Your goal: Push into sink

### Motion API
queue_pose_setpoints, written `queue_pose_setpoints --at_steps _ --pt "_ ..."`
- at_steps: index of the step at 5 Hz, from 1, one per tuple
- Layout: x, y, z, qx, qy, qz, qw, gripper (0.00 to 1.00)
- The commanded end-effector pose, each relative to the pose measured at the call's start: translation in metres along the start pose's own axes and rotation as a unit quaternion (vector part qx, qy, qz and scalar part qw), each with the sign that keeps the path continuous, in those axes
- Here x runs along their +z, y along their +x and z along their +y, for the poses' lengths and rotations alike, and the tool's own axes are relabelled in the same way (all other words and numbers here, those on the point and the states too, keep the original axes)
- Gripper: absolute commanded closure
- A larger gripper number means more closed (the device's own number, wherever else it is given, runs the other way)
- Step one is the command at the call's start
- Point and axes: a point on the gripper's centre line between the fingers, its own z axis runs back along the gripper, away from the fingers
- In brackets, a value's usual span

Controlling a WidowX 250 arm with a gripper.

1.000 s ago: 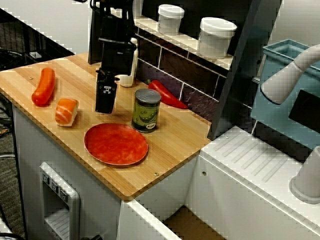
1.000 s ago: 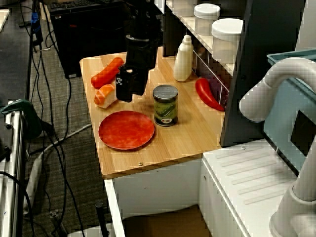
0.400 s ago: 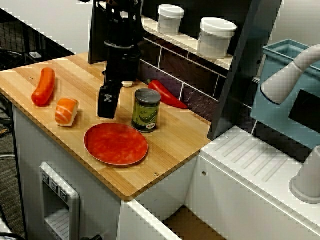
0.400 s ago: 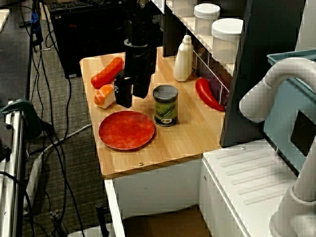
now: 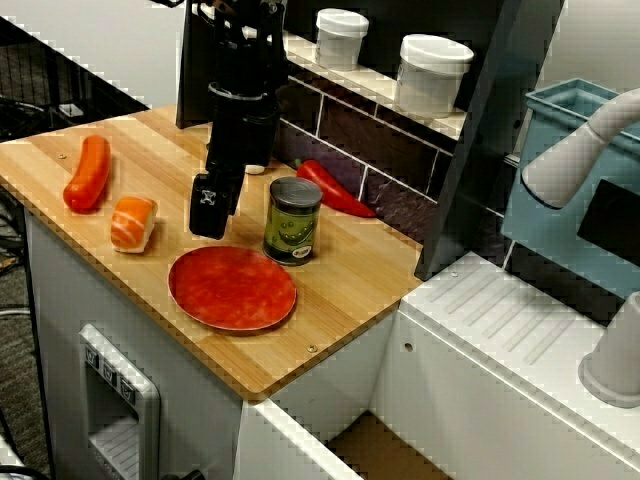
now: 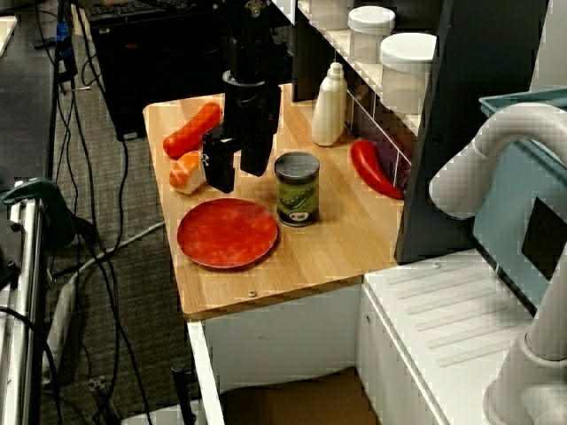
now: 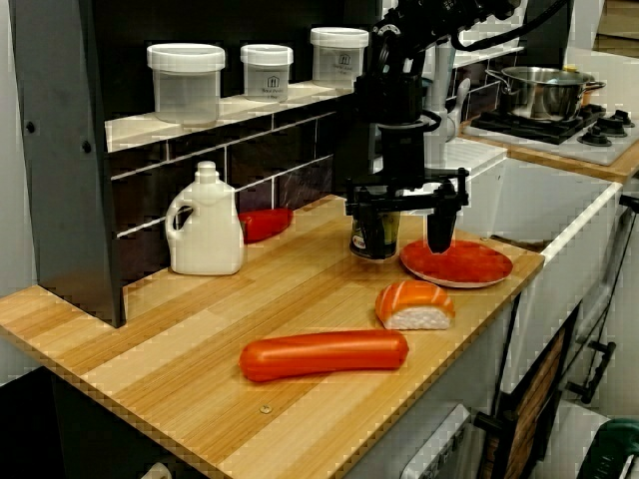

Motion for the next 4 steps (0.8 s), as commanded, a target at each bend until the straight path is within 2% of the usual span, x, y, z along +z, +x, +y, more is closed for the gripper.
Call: queue_pose_setpoints --at_steps 1,2,3,4 --pt "0.036 0.012 0.024 -0.011 0.017 -0.032 0.9993 0.0" --pt "0.036 0.014 0.036 -0.013 0.014 -0.027 0.9994 0.0" --pt "0.031 0.016 0.046 -0.016 0.007 -0.012 0.9998 0.0" --pt "0.028 0.016 0.047 -0.036 -0.002 -0.003 0.9993 0.0"
